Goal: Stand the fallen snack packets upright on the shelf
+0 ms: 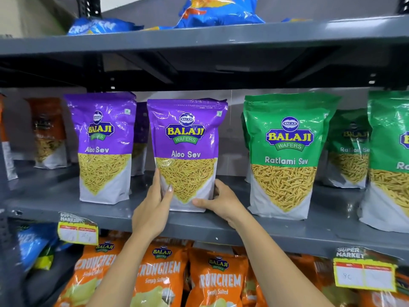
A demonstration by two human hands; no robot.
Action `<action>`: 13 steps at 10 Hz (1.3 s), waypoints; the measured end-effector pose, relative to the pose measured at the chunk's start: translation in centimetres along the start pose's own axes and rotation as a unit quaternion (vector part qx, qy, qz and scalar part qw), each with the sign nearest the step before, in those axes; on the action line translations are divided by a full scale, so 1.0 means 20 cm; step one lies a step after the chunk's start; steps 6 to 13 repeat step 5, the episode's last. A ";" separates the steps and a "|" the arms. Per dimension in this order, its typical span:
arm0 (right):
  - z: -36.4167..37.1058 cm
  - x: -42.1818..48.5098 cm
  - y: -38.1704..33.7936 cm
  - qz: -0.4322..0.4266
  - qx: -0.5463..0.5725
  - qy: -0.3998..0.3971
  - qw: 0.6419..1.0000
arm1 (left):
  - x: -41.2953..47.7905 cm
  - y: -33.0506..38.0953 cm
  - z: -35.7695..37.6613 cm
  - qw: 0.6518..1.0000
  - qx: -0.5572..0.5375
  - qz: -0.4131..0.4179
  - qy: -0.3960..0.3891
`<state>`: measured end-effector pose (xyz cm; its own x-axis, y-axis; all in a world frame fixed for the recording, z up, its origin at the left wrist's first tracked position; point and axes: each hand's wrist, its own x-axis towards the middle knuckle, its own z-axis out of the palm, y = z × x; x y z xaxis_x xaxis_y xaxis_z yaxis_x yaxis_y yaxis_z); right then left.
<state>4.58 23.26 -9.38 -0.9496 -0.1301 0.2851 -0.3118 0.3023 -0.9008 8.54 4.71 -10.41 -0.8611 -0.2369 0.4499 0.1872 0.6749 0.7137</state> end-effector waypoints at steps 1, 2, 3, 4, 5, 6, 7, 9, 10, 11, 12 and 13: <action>0.00 0.00 0.00 -0.001 -0.001 -0.002 1.000 | 0.00 0.01 -0.01 1.000 0.006 0.005 -0.007; 0.00 0.00 0.00 -0.001 -0.004 -0.002 1.000 | 0.00 0.02 -0.01 1.000 0.012 0.009 -0.009; 0.00 -0.01 -0.01 0.002 -0.001 -0.003 1.000 | -0.01 0.02 -0.02 1.000 0.019 0.016 -0.013; 0.00 -0.01 -0.01 0.010 -0.021 0.001 1.000 | -0.02 0.03 -0.02 0.999 0.020 0.021 -0.012; 0.01 -0.02 -0.02 0.010 -0.024 0.017 1.000 | -0.01 0.02 -0.01 0.999 0.020 0.043 0.020; 0.01 -0.02 -0.02 0.010 -0.024 0.017 1.000 | -0.01 0.02 -0.01 0.999 0.020 0.043 0.020; 0.01 -0.02 -0.02 0.010 -0.024 0.017 1.000 | -0.01 0.02 -0.01 0.999 0.020 0.043 0.020; 0.01 -0.02 -0.02 0.010 -0.024 0.017 1.000 | -0.01 0.02 -0.01 0.999 0.020 0.043 0.020; 0.01 -0.02 -0.02 0.010 -0.024 0.017 1.000 | -0.01 0.02 -0.01 0.999 0.020 0.043 0.020; 0.01 -0.02 -0.02 0.010 -0.024 0.017 1.000 | -0.01 0.02 -0.01 0.999 0.020 0.043 0.020; 0.01 -0.02 -0.02 0.010 -0.024 0.017 1.000 | -0.01 0.02 -0.01 0.999 0.020 0.043 0.020; 0.01 -0.02 -0.02 0.010 -0.024 0.017 1.000 | -0.01 0.02 -0.01 0.999 0.020 0.043 0.020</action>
